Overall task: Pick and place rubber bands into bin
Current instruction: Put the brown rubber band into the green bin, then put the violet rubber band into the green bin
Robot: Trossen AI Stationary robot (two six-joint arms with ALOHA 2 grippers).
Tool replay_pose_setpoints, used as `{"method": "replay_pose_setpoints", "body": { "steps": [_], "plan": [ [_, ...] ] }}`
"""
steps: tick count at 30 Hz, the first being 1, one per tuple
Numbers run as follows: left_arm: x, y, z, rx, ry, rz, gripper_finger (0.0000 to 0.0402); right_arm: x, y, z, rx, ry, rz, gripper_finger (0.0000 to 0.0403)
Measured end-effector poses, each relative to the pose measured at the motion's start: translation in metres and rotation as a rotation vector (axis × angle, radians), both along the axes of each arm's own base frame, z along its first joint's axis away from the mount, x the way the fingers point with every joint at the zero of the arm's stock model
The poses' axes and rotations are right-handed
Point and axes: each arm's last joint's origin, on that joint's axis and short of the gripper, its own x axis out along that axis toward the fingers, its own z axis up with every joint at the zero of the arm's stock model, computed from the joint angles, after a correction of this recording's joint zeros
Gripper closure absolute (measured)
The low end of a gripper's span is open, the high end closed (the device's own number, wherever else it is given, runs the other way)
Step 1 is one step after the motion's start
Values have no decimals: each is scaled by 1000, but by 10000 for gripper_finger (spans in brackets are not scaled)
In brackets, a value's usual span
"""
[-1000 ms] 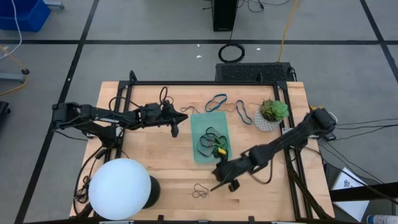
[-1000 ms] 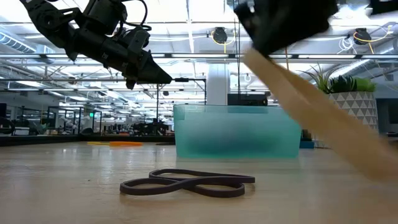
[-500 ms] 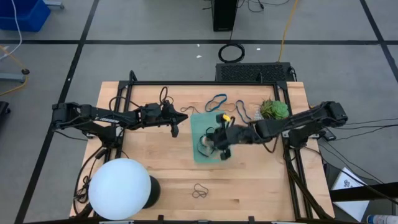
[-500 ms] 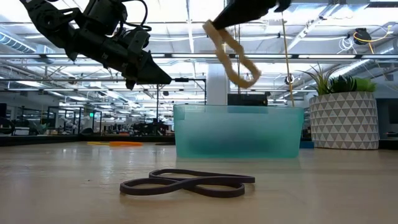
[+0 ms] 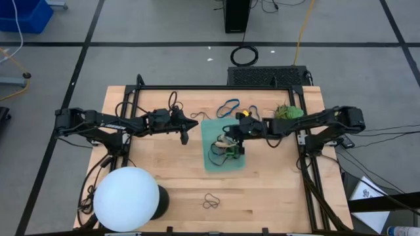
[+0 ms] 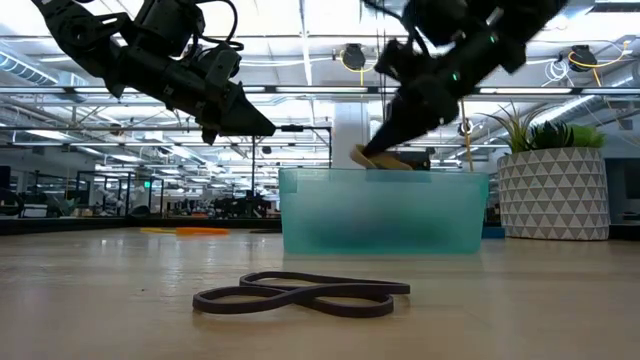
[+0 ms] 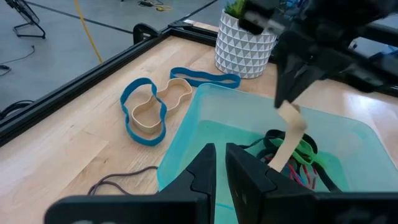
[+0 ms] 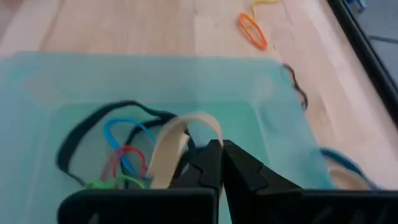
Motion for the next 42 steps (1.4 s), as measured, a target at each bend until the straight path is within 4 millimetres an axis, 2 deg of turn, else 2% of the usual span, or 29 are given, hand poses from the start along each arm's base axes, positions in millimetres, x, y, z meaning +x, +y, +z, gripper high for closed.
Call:
{"method": "replay_pose_setpoints", "body": {
  "steps": [5,11,23,34,42],
  "plan": [
    [0,0,0,0,1,0,360,-15,-5,-25,21,-29,-38,403],
    [0,0,-1,-1,5,1,360,-21,-5,-33,21,-49,-41,402],
    [0,0,-1,-1,5,1,360,-20,-5,-32,38,-63,-55,369],
    [0,0,0,-2,4,2,360,-19,-5,-31,32,-74,-52,267],
    [0,0,0,-12,1,5,360,-24,5,-12,6,-148,-2,243]
  ]
}}
